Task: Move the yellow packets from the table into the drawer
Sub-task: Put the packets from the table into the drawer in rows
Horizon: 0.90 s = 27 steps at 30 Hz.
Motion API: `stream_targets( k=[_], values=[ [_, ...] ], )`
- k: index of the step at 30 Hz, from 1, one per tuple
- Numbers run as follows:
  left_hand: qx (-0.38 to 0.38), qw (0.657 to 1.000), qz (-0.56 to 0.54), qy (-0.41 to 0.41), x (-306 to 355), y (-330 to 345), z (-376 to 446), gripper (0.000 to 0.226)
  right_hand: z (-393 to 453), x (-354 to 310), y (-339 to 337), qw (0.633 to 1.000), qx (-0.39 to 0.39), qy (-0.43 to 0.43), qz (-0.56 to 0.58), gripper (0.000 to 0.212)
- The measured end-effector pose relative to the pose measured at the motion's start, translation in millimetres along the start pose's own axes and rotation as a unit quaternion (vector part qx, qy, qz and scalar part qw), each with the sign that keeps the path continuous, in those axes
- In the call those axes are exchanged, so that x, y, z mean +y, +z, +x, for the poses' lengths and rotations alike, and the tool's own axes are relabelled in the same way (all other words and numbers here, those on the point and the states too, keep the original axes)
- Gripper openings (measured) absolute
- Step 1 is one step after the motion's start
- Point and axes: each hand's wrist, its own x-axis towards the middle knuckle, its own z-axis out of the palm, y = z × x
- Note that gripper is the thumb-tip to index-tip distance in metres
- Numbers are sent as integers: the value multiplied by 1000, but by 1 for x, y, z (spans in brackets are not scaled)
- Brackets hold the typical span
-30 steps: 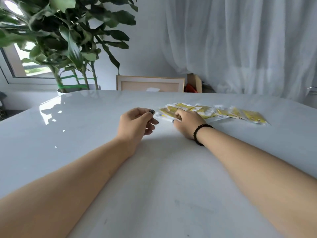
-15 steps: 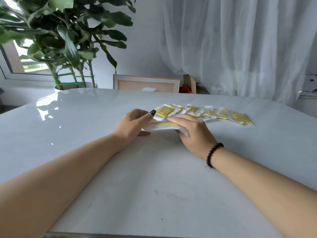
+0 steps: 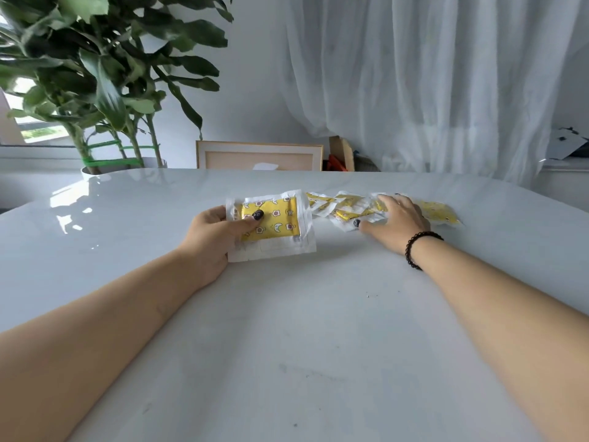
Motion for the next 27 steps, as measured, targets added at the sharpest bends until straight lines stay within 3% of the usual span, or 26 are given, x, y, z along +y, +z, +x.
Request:
stream_targets(
  k=[3, 5, 8, 10, 13, 15, 18, 20, 22, 27],
  values=[
    [24, 1000, -7, -14, 1, 2, 2, 9, 5, -2, 5, 997, -64, -19, -32, 77],
    [35, 999, -10, -16, 0, 1, 4, 9, 3, -5, 5, 996, -53, -66, -19, 74],
    [42, 999, -17, -18, 1, 1, 4, 15, -3, -12, 4, 985, -26, -143, 91, 68],
    [53, 998, -22, -21, 1, 1, 2, 20, -4, -22, 9, 983, -27, -154, 95, 68],
    [74, 997, -16, -19, 2, 2, 1, 17, 1, -29, 16, 991, 2, -130, 24, 35],
    [81, 996, -12, -21, 4, 3, 1, 36, 2, -29, 15, 995, 10, -102, -1, 27],
    [71, 997, -17, -35, 5, 2, 1, 74, -6, -33, 9, 997, -6, -78, -2, 57],
    [64, 997, -12, -36, 5, 2, 2, 83, -8, -35, 8, 998, -13, -57, -13, 73],
    [65, 997, -5, -32, 5, 3, 2, 79, -7, -36, 9, 999, -14, -29, -27, 71],
    [16, 999, 37, -34, 4, 6, -2, 28, -4, -47, 12, 996, 17, -3, -86, 40]
  ],
)
